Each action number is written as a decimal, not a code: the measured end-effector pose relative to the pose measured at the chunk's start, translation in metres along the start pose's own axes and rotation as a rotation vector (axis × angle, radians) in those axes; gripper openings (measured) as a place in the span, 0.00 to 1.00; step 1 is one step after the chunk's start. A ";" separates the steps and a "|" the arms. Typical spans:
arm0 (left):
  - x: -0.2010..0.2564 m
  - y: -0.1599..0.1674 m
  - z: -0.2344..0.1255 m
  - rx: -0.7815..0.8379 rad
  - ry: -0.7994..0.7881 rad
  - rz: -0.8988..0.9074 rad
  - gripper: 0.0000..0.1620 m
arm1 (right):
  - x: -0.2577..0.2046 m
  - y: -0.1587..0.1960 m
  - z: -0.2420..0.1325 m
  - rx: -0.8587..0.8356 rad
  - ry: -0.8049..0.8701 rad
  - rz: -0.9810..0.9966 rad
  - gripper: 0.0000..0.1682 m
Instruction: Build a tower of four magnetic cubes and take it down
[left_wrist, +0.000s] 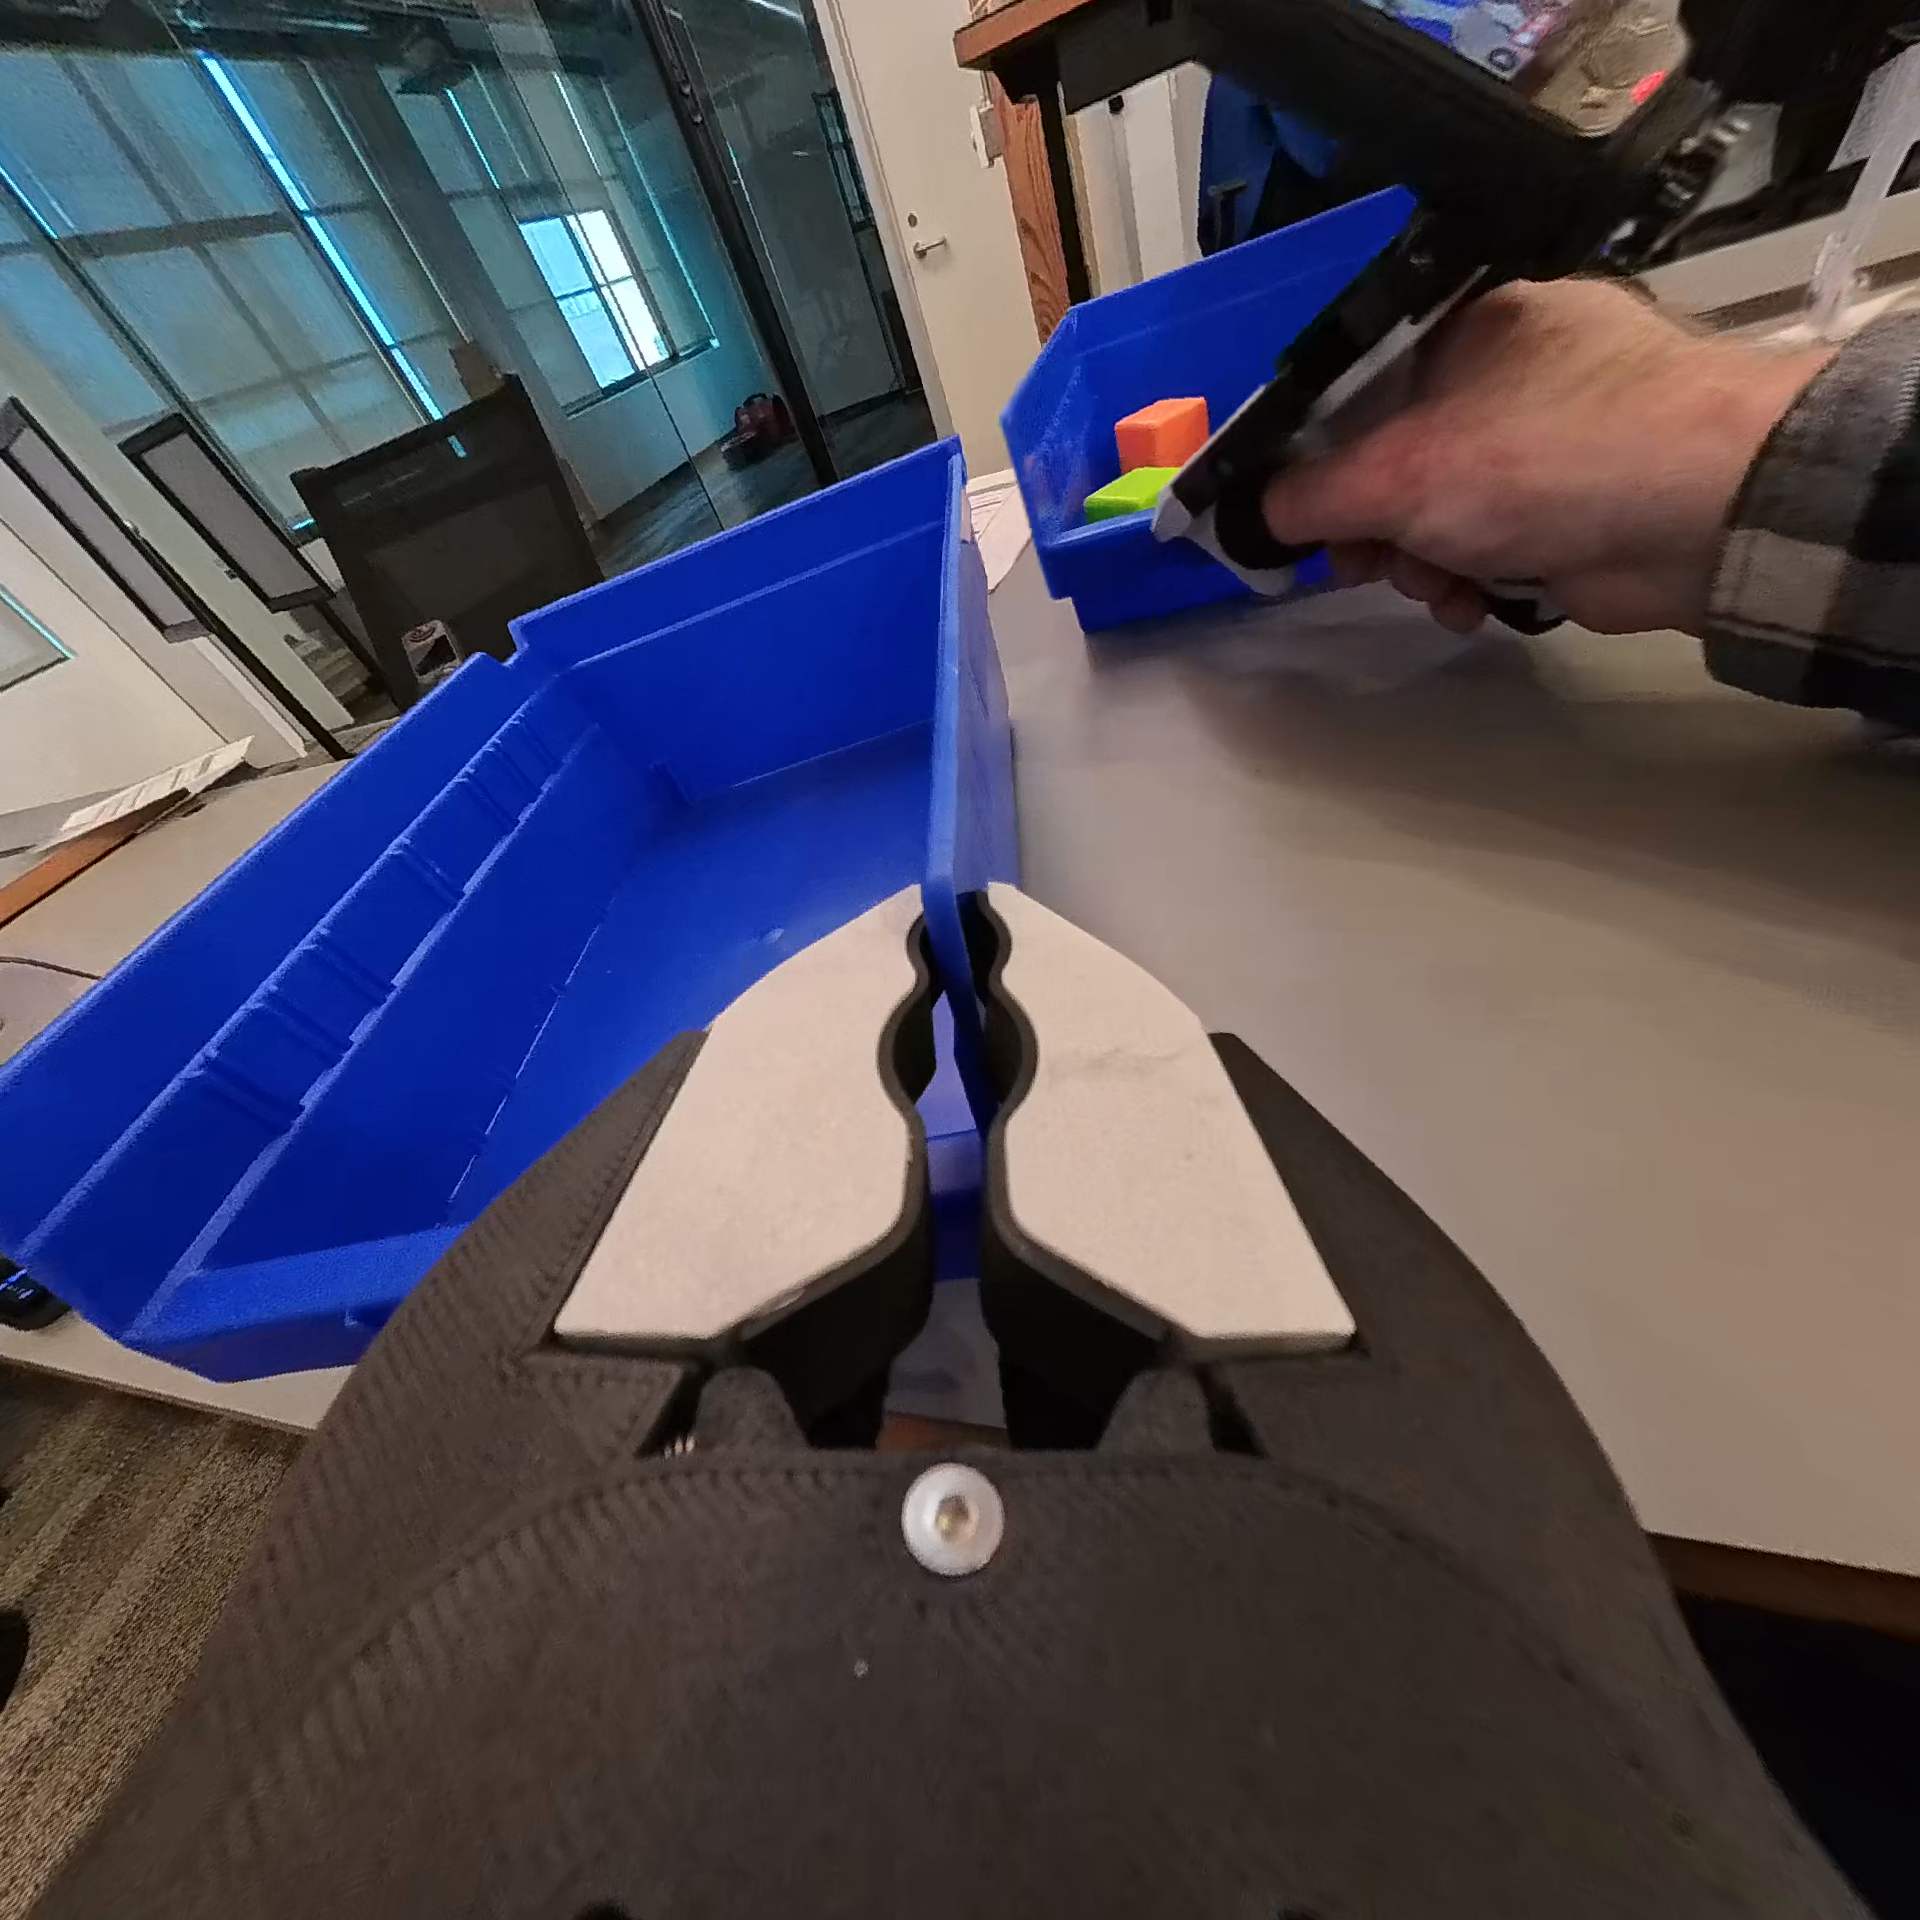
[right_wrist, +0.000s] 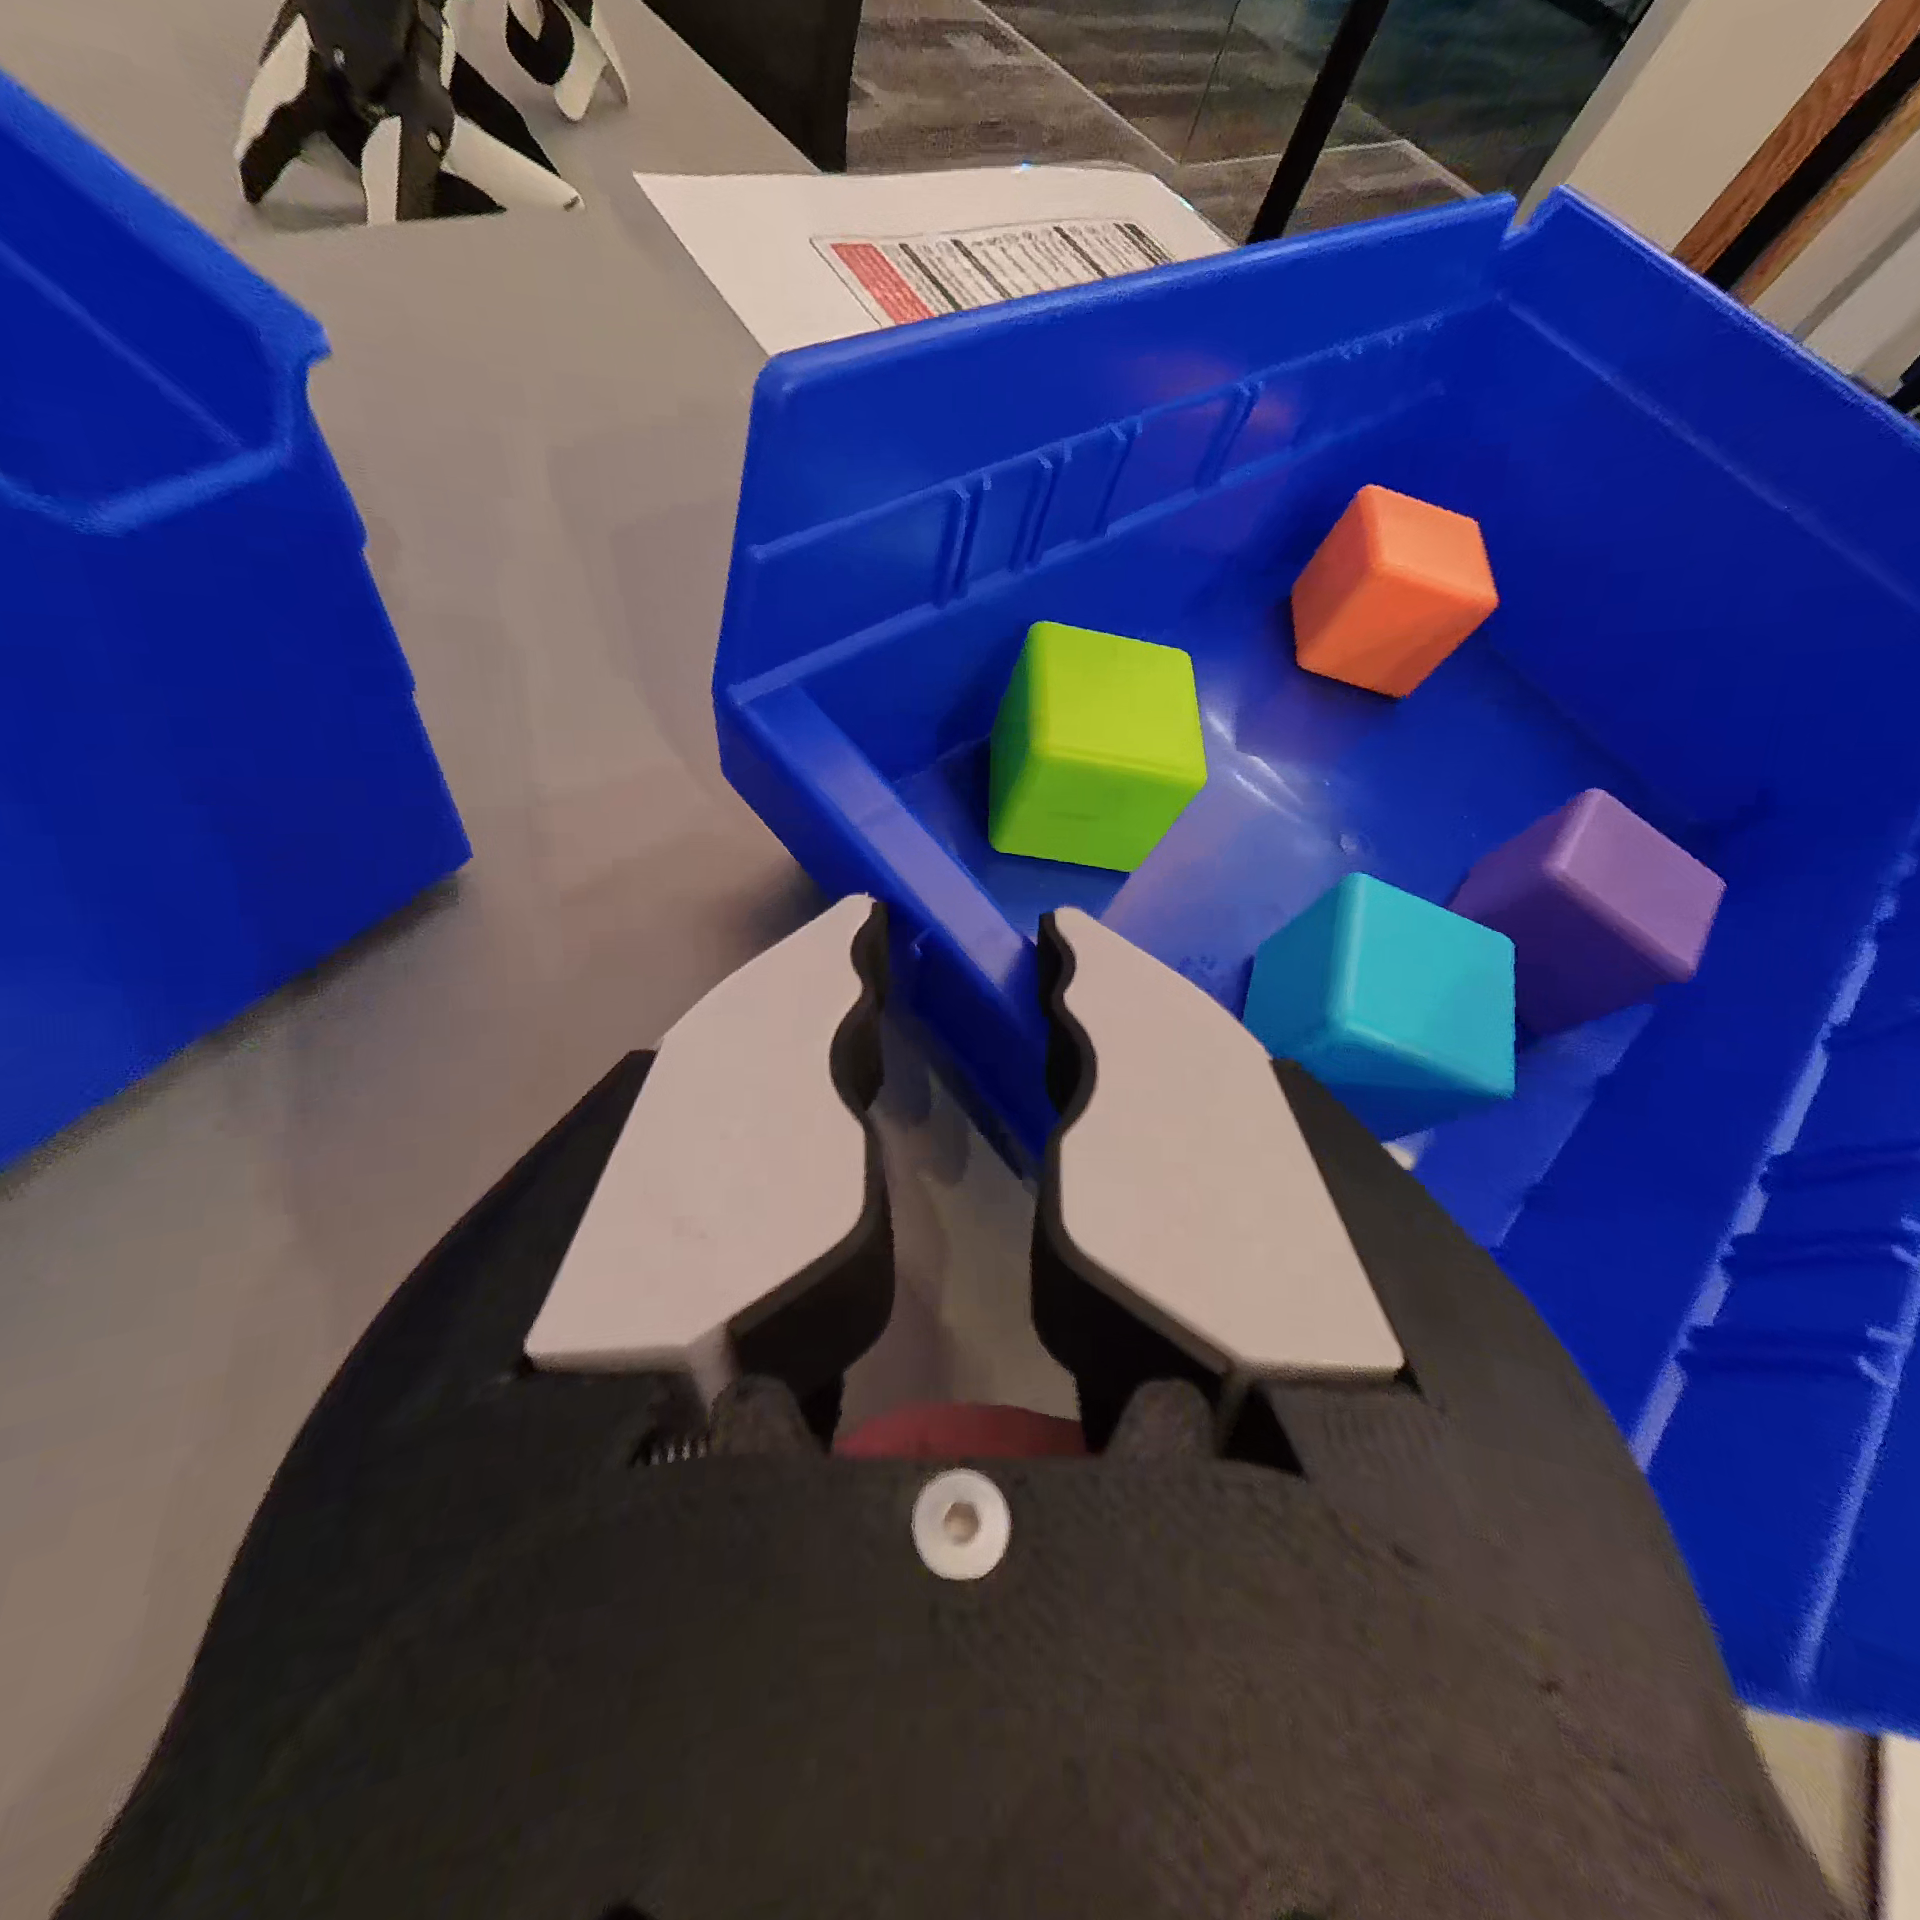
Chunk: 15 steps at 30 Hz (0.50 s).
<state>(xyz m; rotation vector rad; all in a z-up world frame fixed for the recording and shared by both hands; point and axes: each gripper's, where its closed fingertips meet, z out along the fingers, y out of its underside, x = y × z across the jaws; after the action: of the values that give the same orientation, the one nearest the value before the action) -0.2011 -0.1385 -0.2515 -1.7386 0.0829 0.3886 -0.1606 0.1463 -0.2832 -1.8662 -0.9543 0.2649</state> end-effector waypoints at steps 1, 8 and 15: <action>0.000 0.000 0.000 -0.001 0.000 0.001 0.02 | -0.002 -0.004 0.003 0.010 -0.014 0.006 0.15; 0.009 0.000 -0.002 -0.009 0.020 0.012 0.02 | -0.012 -0.017 -0.027 0.095 -0.216 0.081 0.14; 0.036 -0.004 -0.016 -0.006 0.072 0.018 0.02 | -0.047 -0.013 -0.124 0.207 -0.398 0.051 0.28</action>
<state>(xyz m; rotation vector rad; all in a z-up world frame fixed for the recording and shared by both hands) -0.1629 -0.1477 -0.2559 -1.7590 0.1499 0.3394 -0.1291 0.0325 -0.2215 -1.6788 -1.0979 0.7592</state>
